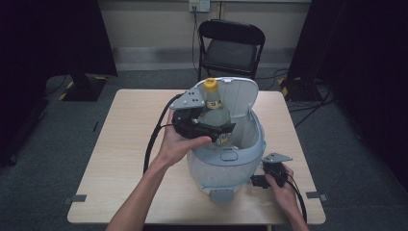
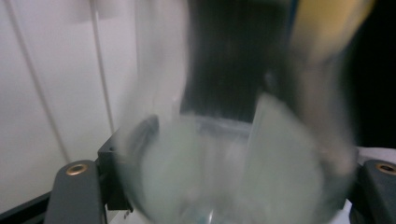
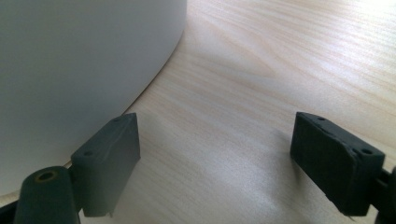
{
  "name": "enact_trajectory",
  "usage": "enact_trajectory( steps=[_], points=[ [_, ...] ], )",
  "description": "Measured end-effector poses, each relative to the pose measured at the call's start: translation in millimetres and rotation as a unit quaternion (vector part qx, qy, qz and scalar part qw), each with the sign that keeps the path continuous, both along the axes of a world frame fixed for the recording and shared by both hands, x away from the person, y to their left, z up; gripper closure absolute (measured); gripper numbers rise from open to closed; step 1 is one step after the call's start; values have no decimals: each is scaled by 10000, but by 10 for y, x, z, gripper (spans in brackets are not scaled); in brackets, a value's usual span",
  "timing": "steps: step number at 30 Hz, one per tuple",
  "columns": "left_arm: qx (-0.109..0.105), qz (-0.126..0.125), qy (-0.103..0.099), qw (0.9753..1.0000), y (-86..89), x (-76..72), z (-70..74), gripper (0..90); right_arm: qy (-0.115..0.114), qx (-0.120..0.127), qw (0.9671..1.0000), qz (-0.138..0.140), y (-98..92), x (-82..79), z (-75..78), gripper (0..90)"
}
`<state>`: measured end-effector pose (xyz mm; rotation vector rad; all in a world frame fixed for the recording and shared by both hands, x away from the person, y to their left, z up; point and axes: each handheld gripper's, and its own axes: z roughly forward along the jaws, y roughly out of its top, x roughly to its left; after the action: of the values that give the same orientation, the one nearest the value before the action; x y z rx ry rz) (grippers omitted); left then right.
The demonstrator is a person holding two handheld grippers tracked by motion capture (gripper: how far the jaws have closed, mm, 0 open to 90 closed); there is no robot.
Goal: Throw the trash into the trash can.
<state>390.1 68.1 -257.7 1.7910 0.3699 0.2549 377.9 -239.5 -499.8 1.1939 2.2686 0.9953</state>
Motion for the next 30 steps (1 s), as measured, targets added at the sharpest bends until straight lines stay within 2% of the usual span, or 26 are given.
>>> enact_trajectory(
  steps=[2, 4, 5, 7, 10, 11, 13, 14, 15, 17, 22, 26, 30],
  points=[
    [353, 19, -32, 9994, -63, 1, -18, 280, 0, 0, 10000, -1, 0, 0, 0, 147],
    [597, 29, 6, 9982, -105, 6, -45, 280, -1, 0, 10000, 0, 0, 0, 0, 147],
    [625, -4, 33, 9980, -105, 8, -45, 280, 0, 0, 10000, -1, 0, 0, 0, 147],
    [531, 77, 57, 9985, -96, 7, -40, 280, 1, 1, 10000, -1, 0, 0, 0, 147],
    [676, 40, 116, 9976, -89, 35, -63, 280, 0, 0, 10000, 0, 0, 0, 0, 147],
    [632, 32, 129, 9979, -82, 34, -68, 283, -1, -1, 10000, 0, 0, 0, 0, 147],
    [173, -142, 109, 9997, -15, 34, -53, 386, 0, 1, 10000, -1, 0, 0, 0, 147],
    [93, -55, 76, 9999, 7, 26, -26, 373, 1, 1, 10000, -1, 0, 0, 0, 147],
    [161, 4, -2, 9999, 11, 15, -11, 353, 2, 1, 10000, 0, 0, 0, 0, 147],
    [216, -41, 10, 9998, 23, 6, -5, 345, -5, -38, 10000, 7, 0, -1, -1, 136],
    [71, 4, 55, 10000, 97, 13, -27, 365, -23, -56, 10000, 1, 2, 1, -1, 134],
    [-90, 2, 97, 9999, 176, 20, -46, 431, -15, -57, 10000, -3, 2, -2, -2, 134],
    [-140, 13, 60, 9999, 258, 8, -45, 483, -20, -59, 10000, -3, 2, -1, -2, 134]
  ],
)
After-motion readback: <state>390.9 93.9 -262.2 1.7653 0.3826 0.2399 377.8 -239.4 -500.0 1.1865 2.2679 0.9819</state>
